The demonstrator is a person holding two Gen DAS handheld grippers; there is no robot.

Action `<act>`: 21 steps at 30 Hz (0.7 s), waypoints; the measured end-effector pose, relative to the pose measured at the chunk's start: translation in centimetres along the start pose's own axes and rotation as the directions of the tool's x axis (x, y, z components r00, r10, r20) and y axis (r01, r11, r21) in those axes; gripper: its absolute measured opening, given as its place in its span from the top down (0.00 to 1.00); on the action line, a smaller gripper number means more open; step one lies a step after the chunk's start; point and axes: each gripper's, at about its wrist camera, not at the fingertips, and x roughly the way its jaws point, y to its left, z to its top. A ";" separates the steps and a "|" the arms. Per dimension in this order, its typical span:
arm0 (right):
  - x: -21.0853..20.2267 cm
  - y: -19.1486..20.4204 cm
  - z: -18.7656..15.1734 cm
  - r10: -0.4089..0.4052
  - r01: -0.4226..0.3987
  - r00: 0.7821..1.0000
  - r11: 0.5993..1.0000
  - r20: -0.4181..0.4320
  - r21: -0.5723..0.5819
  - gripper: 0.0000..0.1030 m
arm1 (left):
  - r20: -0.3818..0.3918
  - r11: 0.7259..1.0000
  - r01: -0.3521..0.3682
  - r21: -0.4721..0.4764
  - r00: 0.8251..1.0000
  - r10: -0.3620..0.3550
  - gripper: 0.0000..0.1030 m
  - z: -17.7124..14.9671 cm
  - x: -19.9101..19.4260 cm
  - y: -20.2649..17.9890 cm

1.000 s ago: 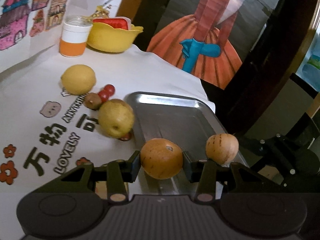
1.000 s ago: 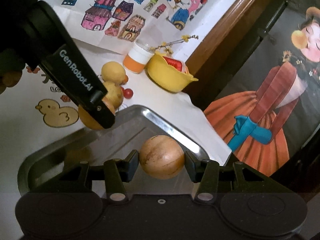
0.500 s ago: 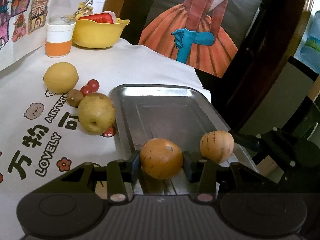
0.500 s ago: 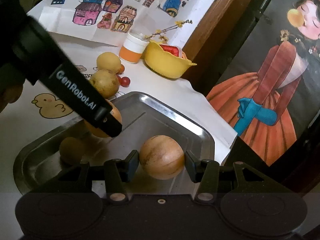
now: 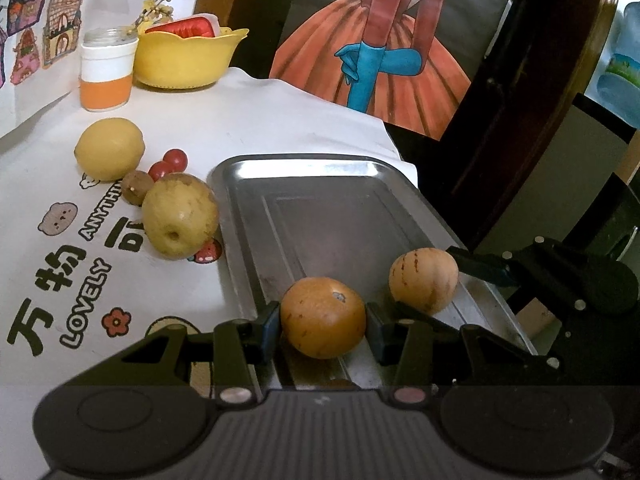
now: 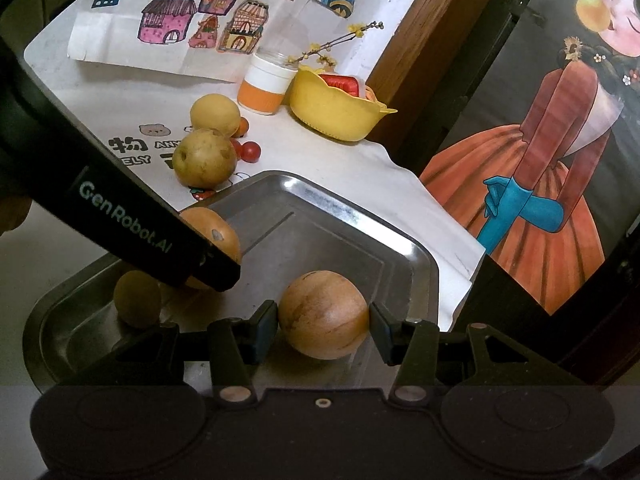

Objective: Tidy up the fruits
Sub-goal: 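Lower both held round fruits into the metal tray and open both grippers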

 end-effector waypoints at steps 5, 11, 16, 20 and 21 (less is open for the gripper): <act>0.2 0.0 0.0 -0.001 0.001 1.000 1.000 -0.001 -0.002 0.50 | -0.002 1.000 0.000 -0.002 1.000 0.000 0.52 0.0 0.1 -0.1; 0.0 -0.3 -0.1 -0.010 0.010 1.000 1.000 0.005 0.009 0.44 | 0.001 1.000 0.000 -0.015 1.000 0.000 0.49 0.0 -0.1 0.0; -0.6 -0.3 -0.1 -0.004 0.004 1.000 1.000 0.012 0.015 0.33 | 0.014 1.000 0.003 -0.019 1.000 -0.003 0.43 -0.1 -0.7 -0.1; -1.2 -0.3 0.0 -0.016 0.015 1.000 1.000 0.026 0.024 0.26 | 0.034 1.000 -0.006 -0.027 0.999 0.006 0.31 -0.1 -1.5 -0.2; -1.3 -0.3 0.0 -0.020 0.019 0.999 0.999 0.030 0.027 0.23 | 0.041 1.000 -0.011 -0.028 0.999 0.012 0.28 -0.1 -1.7 -0.2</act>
